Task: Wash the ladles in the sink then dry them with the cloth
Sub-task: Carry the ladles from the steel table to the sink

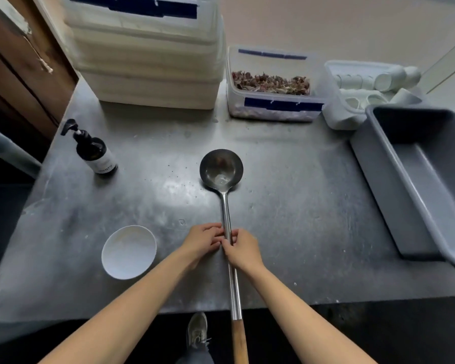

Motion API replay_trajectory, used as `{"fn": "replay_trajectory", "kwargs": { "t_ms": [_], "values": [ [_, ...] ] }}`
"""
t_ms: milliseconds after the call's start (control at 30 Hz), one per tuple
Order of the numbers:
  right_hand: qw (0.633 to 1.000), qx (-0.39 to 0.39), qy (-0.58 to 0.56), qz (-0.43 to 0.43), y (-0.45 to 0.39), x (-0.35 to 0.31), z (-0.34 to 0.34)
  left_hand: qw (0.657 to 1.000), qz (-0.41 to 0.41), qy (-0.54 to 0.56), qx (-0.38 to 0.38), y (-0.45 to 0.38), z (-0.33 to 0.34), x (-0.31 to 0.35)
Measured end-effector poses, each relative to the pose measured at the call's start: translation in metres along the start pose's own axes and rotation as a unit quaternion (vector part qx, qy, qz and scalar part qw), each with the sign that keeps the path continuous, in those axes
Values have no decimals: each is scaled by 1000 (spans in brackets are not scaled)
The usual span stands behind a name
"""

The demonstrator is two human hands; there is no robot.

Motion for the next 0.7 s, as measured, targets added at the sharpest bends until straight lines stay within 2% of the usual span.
{"fn": "replay_trajectory", "kwargs": {
  "t_ms": [133,267,500,700],
  "values": [
    [1000,-7,-1,0,4,3,-4,999,-20,37,-29,-8,4,5],
    [1000,-10,7,-3,17,10,-16,996,-24,79,-24,-10,13,8],
    [999,-10,14,-27,49,26,-52,996,-36,65,-52,8,40,0],
    [1000,19,-15,12,105,70,-78,992,-48,46,-109,42,86,-30]
  ]
}}
Point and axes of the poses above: each hand's wrist, its own y-axis away from the middle knuckle, its own z-axis out of the palm, x = y × z, the point moved 3 cm from there along -y, towards the middle knuckle, and after that the axes turned 3 degrees about -x, right-handed, at the moved point
